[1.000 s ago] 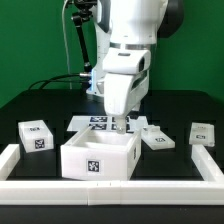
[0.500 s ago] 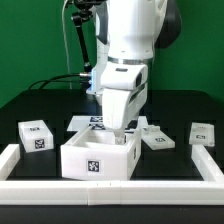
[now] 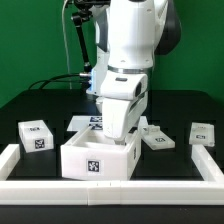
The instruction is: Assemble cabinet
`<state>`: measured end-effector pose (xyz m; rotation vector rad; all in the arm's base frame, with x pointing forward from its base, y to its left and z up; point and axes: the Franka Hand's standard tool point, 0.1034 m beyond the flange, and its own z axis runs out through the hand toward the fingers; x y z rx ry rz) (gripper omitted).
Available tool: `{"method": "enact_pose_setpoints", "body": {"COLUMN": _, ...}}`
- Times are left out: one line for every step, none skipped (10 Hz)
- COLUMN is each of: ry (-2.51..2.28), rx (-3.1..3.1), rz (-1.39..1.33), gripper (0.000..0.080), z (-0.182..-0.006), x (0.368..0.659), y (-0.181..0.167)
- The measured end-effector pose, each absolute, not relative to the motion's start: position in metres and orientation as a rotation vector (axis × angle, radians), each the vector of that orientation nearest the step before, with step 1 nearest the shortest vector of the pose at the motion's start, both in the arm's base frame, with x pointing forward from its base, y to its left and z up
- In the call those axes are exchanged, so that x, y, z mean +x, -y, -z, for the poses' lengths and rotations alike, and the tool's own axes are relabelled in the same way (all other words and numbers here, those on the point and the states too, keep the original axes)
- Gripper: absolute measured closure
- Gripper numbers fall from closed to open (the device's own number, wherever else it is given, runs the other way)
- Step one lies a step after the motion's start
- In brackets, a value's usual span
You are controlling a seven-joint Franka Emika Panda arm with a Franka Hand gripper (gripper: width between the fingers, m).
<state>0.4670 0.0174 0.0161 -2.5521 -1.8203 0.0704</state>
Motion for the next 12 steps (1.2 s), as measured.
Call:
{"method": "enact_pose_setpoints", "body": {"ry": 1.82, "rx": -2.552, "rz": -0.07, "gripper": 0.0259, "z": -0.0161, "x": 0.467, "y": -0.0173}}
{"method": "enact_pose_setpoints", "body": {"ry": 1.82, "rx": -2.552, "rz": -0.07, "gripper": 0.0259, "z": -0.0161, "x": 0.467, "y": -0.0173}}
{"method": "enact_pose_setpoints", "body": {"ry": 1.82, "rx": -2.552, "rz": -0.07, "gripper": 0.0443, "z": -0.0161, "x": 0.467, "y": -0.0173}}
{"method": "enact_pose_setpoints", "body": {"ry": 1.82, "rx": -2.552, "rz": -0.07, "gripper": 0.0578, "z": -0.0161, "x": 0.467, "y": -0.0172}}
{"method": "enact_pose_setpoints", "body": {"ry": 1.82, "rx": -2.552, "rz": -0.07, "gripper": 0.0578, "z": -0.0161, "x": 0.467, "y": -0.0172}}
{"method": "enact_pose_setpoints", "body": {"ry": 1.822, "rx": -2.552, "rz": -0.07, "gripper": 0.0739, "z": -0.0162, "x": 0.4672, "y": -0.0174}}
{"method": "enact_pose_setpoints", "body": {"ry": 1.821, "rx": -2.553, "rz": -0.066, "gripper": 0.0765, "z": -0.0165, "x": 0.4678, "y": -0.0172}}
{"method": "enact_pose_setpoints", "body": {"ry": 1.821, "rx": -2.554, "rz": -0.065, "gripper": 0.0765, "z": -0.0165, "x": 0.4679, "y": -0.0171}}
{"method": "enact_pose_setpoints", "body": {"ry": 1.821, "rx": -2.554, "rz": -0.065, "gripper": 0.0765, "z": -0.0165, "x": 0.468, "y": -0.0171}}
{"method": "enact_pose_setpoints", "body": {"ry": 1.821, "rx": -2.554, "rz": -0.065, "gripper": 0.0765, "z": -0.0165, "x": 0.468, "y": -0.0171}}
{"method": "enact_pose_setpoints", "body": {"ry": 1.821, "rx": -2.554, "rz": -0.065, "gripper": 0.0765, "z": -0.0165, "x": 0.468, "y": -0.0171}}
{"method": "enact_pose_setpoints", "body": {"ry": 1.821, "rx": -2.554, "rz": -0.065, "gripper": 0.0765, "z": -0.0166, "x": 0.4681, "y": -0.0171}}
